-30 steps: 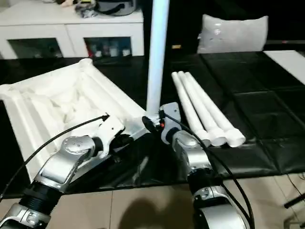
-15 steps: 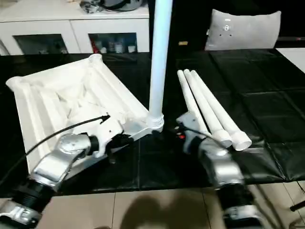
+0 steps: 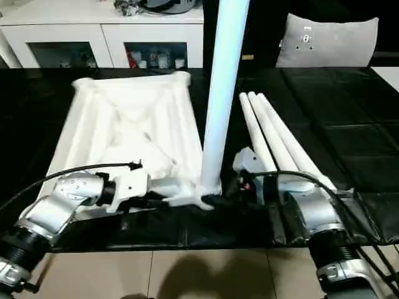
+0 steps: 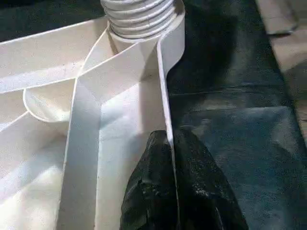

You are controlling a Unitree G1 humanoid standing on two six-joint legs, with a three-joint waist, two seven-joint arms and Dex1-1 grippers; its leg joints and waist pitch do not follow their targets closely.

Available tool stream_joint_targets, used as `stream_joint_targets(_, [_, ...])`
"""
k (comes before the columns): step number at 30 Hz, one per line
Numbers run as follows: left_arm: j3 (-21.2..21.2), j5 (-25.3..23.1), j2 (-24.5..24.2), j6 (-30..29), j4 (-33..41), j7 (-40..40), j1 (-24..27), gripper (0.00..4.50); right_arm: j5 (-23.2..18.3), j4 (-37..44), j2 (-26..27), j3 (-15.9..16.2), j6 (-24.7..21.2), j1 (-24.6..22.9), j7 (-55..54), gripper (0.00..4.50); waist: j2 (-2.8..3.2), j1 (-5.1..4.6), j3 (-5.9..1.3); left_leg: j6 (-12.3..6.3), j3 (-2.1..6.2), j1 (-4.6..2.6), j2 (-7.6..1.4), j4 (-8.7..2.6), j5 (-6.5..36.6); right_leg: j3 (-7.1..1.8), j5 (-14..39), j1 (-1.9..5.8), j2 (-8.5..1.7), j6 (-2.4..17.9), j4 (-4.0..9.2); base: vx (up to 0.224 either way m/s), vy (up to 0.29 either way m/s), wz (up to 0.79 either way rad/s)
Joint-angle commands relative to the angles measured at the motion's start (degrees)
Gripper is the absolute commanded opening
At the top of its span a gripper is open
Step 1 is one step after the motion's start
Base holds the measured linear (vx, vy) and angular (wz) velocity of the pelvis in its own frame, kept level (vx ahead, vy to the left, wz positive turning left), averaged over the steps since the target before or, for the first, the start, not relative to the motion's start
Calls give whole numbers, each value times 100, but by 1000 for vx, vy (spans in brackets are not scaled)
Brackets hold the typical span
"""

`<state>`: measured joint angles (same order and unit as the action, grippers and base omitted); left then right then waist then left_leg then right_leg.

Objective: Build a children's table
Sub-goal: Rotate leg to tighten

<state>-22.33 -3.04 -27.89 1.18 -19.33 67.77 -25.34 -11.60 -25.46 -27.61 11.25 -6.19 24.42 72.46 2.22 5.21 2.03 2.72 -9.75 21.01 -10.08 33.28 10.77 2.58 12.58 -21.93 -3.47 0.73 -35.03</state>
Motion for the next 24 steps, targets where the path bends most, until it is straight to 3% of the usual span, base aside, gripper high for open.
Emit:
stream_joint_targets(1, [-428,-225,-61,-40,-180,244,146,0,-81,75,-10,64,-100,109,158,430,-66,-10,-287,-459,65,-30,-324,-338,813,-236,246,242,-454,1407,366,0,0,0])
stream_joint_targets(5, [-438,-208,-73,59,-253,304,131,0,-136,58,-1,68,-182,139,263,394,-69,-7,-294,-455,68,-33,-322,-333,797,-232,258,248,-454,1420,362,0,0,0])
stream_joint_targets(6, [-445,-182,-80,105,-287,333,132,0,-168,38,-11,90,-216,150,323,384,-106,-9,-291,-462,63,-31,-320,-334,790,-231,269,249,-451,1417,366,0,0,0])
stream_joint_targets(8, [-440,-174,-78,137,-305,361,141,0,-176,20,-11,90,-233,155,378,373,-78,4,-296,-461,64,-34,-325,-330,764,-232,251,247,-457,1424,358,0,0,0])
stream_joint_targets(12, [-402,-156,-60,126,-304,417,153,0,-191,37,-1,65,-292,135,452,336,-85,6,-304,-489,58,-35,-323,-319,679,-231,74,247,-453,1459,338,0,0,0])
stream_joint_targets(16, [-395,-146,-53,116,-318,430,160,0,-201,43,27,54,-335,118,473,299,-105,5,-291,-437,57,-38,-322,-328,793,-234,350,250,-460,1420,364,0,0,0])
stream_joint_targets(24, [-291,114,-31,-220,-42,485,387,0,-286,-25,394,23,-697,-14,38,275,-113,-2,-290,-394,58,-37,-324,-334,812,-236,410,239,-461,1420,356,0,0,0])
